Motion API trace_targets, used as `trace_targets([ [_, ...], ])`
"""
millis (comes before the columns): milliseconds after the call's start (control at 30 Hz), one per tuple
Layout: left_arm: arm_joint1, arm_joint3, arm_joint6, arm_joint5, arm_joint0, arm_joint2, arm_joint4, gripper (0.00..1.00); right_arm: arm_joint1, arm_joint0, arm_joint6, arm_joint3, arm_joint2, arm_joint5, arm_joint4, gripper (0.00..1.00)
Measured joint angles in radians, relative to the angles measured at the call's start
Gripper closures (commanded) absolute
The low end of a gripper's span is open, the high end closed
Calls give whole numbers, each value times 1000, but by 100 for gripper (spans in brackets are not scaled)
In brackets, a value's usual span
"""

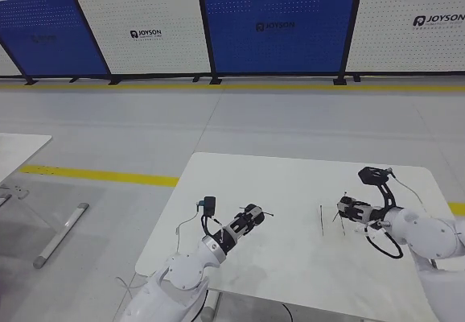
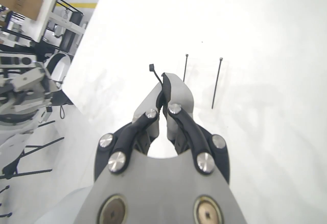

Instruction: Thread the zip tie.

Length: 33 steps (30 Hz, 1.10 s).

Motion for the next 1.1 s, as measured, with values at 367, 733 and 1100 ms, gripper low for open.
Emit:
trace_targets([
  [367, 0, 0, 0, 0, 0, 0, 0, 100, 0, -70, -105, -127, 25, -12, 81, 100],
  [733, -3, -9, 2, 0, -15, 12, -5, 100, 0, -70, -105, -127, 25, -12, 81, 100],
  [1100, -8, -43, 8, 39, -63, 68, 92, 100, 0, -70, -105, -127, 25, -12, 81, 100],
])
